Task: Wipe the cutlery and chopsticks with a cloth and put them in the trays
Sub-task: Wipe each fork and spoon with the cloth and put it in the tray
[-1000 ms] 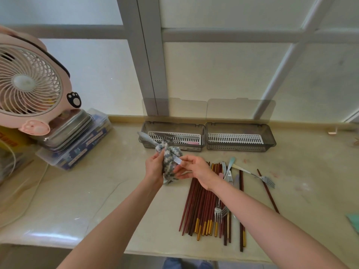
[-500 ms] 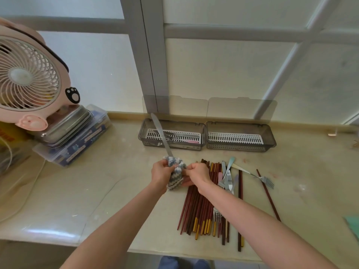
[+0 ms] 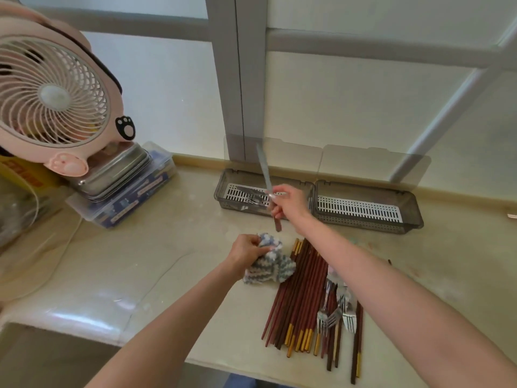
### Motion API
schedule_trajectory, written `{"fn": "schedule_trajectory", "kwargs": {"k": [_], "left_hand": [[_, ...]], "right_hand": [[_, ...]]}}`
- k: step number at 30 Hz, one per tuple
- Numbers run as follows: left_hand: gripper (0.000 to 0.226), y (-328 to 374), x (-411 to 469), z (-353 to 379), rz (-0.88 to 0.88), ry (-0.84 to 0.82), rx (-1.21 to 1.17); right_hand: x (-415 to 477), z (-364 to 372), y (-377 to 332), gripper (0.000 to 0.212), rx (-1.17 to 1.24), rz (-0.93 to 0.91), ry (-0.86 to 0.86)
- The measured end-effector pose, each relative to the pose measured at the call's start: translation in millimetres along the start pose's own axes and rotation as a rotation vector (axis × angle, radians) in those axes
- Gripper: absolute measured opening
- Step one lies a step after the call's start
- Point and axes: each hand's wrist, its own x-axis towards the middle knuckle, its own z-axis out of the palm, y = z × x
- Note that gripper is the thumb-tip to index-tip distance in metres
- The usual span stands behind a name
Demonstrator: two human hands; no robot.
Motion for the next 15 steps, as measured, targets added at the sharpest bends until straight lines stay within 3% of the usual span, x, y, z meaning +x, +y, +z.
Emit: {"fn": "schedule_trajectory", "kwargs": {"k": [3,8,11,13,15], "left_hand": [[0.043,-6,-4,-9,-0.023,-0.036,-0.048],[0.018,-12,-12,-21,-0.044,-0.03,-0.141],[0.022,-17,-17,-28,-0.046,-0.027,-0.213],[0.008,-18,-20,-33,-0.054,-0.026,-0.257],[0.014,-18,-21,-36,-0.056,-0.007,-0.311]], "right_hand": [[45,-5,-12,0.022,-0.399,-0.173,0.06],[89,-2,11,0.032,-1.039,-0.259,0.064],[101,6,27,0.041,-1.205,-0.312,0.062],[105,11,36,0.041,-1.235,-0.317,0.048],[107,11,41,0.041,-1.206,-0.305,0.017]]}}
